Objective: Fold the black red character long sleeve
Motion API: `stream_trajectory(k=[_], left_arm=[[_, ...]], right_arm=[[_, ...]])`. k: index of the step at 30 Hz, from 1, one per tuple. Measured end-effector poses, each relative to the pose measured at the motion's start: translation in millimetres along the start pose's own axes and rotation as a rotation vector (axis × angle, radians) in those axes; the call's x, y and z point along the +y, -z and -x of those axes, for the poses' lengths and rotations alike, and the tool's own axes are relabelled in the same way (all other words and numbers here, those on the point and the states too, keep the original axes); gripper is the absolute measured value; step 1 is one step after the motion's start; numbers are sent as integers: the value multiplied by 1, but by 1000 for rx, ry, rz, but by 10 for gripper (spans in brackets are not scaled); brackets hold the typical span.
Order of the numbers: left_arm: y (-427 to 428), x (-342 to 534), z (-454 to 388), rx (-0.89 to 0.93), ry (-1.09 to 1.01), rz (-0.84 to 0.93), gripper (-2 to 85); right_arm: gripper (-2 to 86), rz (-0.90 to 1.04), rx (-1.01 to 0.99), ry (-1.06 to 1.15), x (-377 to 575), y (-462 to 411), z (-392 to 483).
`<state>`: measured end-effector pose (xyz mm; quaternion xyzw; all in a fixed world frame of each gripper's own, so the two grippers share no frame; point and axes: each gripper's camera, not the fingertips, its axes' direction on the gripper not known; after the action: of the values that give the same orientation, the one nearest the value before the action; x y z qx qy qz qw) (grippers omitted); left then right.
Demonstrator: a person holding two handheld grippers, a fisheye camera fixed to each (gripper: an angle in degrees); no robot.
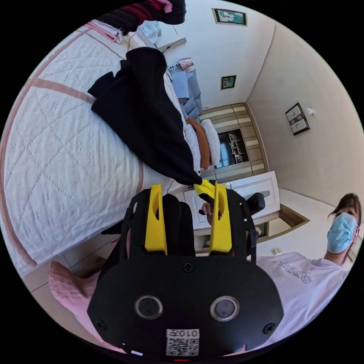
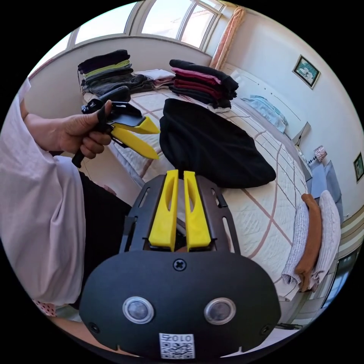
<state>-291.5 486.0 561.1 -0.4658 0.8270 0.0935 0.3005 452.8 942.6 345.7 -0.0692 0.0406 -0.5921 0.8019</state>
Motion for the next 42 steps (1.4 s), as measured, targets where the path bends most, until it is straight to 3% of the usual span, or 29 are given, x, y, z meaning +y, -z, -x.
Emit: stream_trajectory(k=[10, 14, 17, 20, 25, 27, 34, 42], left_arm=[[-16, -1, -5, 102, 98, -105, 176], [-11, 1, -27, -74, 52, -59, 129], [-1, 2, -35, -140, -3, -12, 96], [13, -3, -36, -53, 16, -17, 85], [42, -24, -59, 49, -30, -61, 77], [50, -32, -68, 51, -41, -59, 73], [39, -37, -65, 131, 2, -67, 69], [26, -42, -76, 141, -16, -80, 68]], right_arm=[[37, -58, -124, 30, 2, -7, 4], [35, -74, -173, 42, 6, -21, 14], [42, -120, -327, -4, 20, -34, 1], [104, -179, -407, -263, 57, -50, -49], [150, -432, -919, -844, 169, -120, -182], [158, -449, -942, -952, 190, -148, -205], [162, -493, -1160, -1183, 215, -256, -251], [138, -436, -1079, -1212, 212, -301, -298]])
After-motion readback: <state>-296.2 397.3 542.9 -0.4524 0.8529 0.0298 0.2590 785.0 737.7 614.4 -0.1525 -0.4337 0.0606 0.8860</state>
